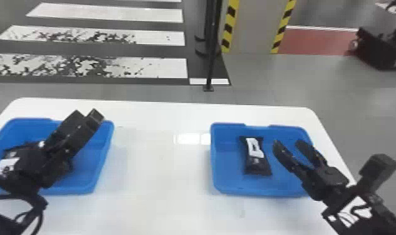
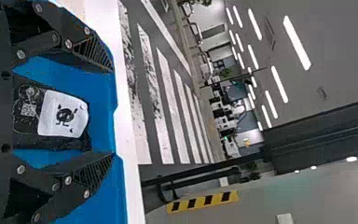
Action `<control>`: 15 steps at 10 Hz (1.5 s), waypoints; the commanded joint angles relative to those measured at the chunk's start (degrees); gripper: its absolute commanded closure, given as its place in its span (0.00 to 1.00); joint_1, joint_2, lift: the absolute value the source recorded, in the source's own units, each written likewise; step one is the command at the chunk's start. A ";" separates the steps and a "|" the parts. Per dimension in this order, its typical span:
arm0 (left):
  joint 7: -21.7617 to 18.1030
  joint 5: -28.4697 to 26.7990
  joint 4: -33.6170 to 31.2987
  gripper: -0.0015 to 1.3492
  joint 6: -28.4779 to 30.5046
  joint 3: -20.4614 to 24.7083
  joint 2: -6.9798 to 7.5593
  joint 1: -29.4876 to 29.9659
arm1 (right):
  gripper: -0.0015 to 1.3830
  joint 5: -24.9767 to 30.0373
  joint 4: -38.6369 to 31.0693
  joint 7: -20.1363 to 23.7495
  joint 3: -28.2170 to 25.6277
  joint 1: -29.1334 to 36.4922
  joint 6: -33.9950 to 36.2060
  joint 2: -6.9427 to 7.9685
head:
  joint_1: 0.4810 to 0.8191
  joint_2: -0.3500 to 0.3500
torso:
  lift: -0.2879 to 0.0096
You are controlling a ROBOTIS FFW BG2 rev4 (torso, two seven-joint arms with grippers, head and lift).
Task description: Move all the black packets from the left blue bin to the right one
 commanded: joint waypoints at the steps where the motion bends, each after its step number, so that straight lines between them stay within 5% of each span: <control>1: 0.11 -2.05 -0.12 0.12 2.06 2.07 0.00 -0.10 | 0.10 1.72 -3.70 -0.73 -0.04 4.93 -8.38 1.56 | 0.63 0.37 | 0.46; 5: 2.75 -11.30 -0.12 0.12 9.10 7.78 -0.97 -0.66 | 0.10 5.26 -17.20 -4.86 0.30 19.97 -14.71 5.60 | 0.63 0.44 | 0.46; 7: 6.44 -14.62 -0.12 0.11 11.91 9.04 -1.15 -1.37 | 0.10 3.32 -19.16 -4.86 2.13 23.35 -13.73 5.69 | 0.63 0.52 | 0.46; 11: 8.20 -28.21 -1.11 0.12 42.85 12.69 0.35 -10.65 | 0.10 0.80 -19.16 -4.77 4.07 23.63 -10.92 4.46 | 0.63 0.65 | 0.46; 15: 10.13 -36.21 0.30 0.12 55.22 13.72 2.54 -17.68 | 0.11 -0.11 -18.46 -4.51 4.07 23.63 -9.65 4.37 | 0.63 0.74 | 0.46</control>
